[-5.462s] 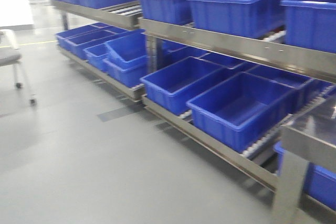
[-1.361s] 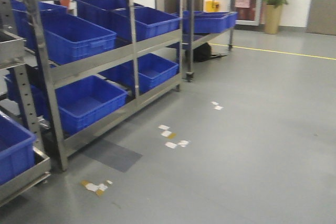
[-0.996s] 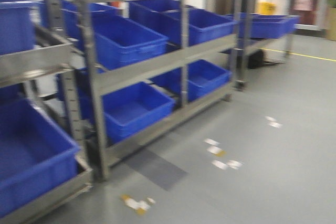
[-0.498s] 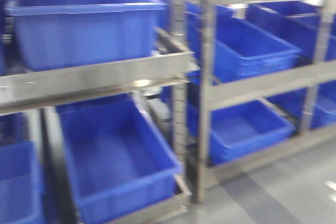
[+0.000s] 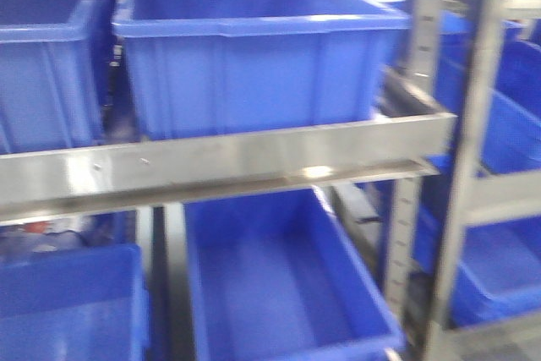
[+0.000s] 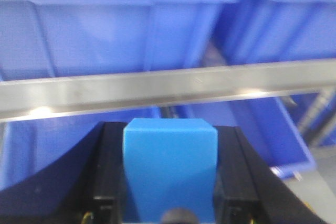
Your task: Sort and place red and blue blocks on shelf
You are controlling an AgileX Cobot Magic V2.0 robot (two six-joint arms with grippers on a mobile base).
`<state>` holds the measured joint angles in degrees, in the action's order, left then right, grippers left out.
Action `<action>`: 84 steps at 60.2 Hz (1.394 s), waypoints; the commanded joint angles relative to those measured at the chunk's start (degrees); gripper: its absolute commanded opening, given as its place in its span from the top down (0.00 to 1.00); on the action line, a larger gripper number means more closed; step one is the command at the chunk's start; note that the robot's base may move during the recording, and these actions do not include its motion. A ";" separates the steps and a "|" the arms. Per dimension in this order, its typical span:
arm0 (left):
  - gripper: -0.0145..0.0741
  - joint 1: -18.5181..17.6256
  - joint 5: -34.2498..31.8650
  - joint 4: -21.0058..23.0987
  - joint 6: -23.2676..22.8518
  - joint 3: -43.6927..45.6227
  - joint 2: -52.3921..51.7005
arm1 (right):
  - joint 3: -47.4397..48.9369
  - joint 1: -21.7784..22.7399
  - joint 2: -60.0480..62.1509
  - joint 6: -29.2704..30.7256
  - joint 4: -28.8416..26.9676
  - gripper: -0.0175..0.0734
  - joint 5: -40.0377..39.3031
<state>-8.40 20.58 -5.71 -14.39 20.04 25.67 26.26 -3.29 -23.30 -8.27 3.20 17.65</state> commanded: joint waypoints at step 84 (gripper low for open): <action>0.69 -0.29 -4.87 0.20 -0.01 1.76 0.16 | 1.63 0.22 -0.32 0.28 0.39 0.74 -5.17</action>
<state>-8.40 20.58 -5.71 -14.39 20.04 25.67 26.26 -3.29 -23.30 -8.27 3.20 17.65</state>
